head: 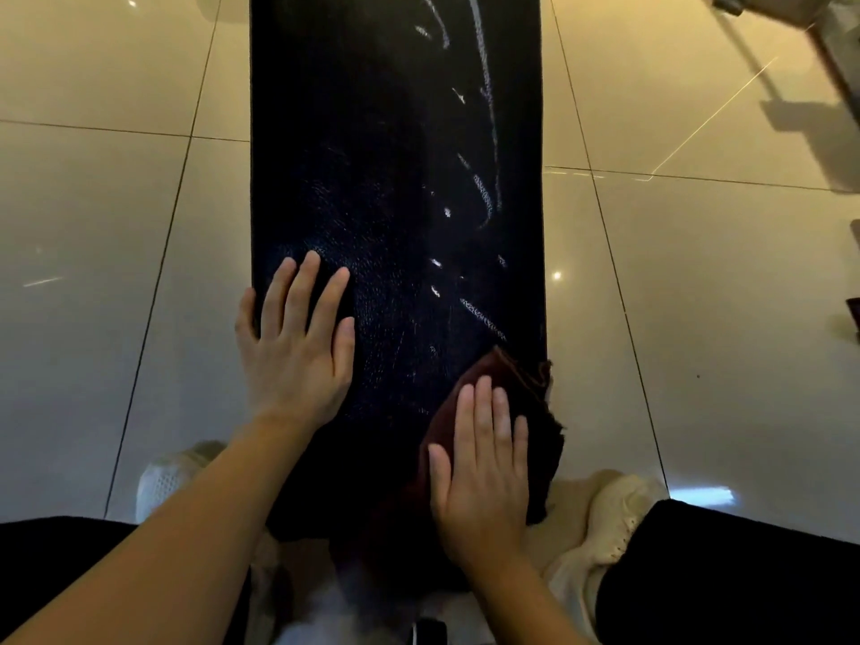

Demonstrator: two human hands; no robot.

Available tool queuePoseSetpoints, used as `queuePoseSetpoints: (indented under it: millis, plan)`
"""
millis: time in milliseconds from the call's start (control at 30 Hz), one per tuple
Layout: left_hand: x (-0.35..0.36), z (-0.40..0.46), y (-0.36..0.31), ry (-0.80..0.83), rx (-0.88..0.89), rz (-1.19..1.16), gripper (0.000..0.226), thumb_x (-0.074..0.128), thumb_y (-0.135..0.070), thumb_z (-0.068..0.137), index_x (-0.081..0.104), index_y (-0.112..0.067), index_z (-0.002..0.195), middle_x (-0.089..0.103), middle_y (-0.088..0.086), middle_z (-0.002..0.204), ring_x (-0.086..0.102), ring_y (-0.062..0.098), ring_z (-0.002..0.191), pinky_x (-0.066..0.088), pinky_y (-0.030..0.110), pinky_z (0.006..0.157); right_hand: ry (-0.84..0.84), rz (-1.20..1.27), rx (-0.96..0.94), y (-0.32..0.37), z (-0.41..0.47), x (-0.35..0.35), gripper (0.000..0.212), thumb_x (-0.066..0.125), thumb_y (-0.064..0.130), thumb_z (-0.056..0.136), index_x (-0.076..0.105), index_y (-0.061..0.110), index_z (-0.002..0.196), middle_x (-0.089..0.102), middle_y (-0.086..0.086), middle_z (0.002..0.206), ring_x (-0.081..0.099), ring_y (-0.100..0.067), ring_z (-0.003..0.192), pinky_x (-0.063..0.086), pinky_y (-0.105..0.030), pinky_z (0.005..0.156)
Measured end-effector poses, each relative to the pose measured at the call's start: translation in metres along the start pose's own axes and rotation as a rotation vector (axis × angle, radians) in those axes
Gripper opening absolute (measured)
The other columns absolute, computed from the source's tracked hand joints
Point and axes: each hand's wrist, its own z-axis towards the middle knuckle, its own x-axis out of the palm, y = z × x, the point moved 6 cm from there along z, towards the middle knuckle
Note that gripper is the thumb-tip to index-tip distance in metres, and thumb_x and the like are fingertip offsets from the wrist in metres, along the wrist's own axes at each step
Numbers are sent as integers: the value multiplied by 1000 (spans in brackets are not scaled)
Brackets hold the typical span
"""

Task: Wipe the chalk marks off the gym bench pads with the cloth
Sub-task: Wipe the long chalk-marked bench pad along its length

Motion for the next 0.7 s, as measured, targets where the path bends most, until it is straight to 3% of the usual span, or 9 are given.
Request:
queuePoseSetpoints:
  millis: [133, 333, 600, 700]
  plan:
    - [1, 1, -1, -11, 9, 0, 50, 36, -37, 96, 39, -23, 143, 36, 7, 152, 28, 26, 141, 19, 51, 112, -1, 31, 42, 0, 21, -3, 61, 23, 43, 101, 14, 11, 152, 16, -7, 159, 13, -22, 149, 9, -44, 120]
    - [1, 0, 0, -15, 3, -1, 49, 36, -37, 96, 41, -23, 142, 37, 6, 152, 27, 24, 141, 19, 51, 112, 26, 43, -60, 1, 117, -25, 65, 17, 47, 98, 0, 16, 153, 1, -2, 163, -11, -11, 147, -12, -36, 120]
    - [1, 1, -1, -37, 6, 43, 49, 37, -36, 95, 42, -22, 142, 39, 8, 151, 31, 27, 140, 20, 50, 111, 48, 67, -36, -6, 7, -7, 60, 25, 42, 101, 19, 12, 152, 20, -7, 160, 16, -22, 149, 11, -41, 121]
    - [1, 0, -2, -70, 20, 57, 49, 39, -35, 94, 42, -21, 141, 40, 9, 150, 31, 27, 140, 20, 49, 111, 39, 77, -1, 1, 27, -8, 62, 23, 44, 100, 13, 13, 153, 15, -5, 161, 9, -19, 150, 6, -42, 120]
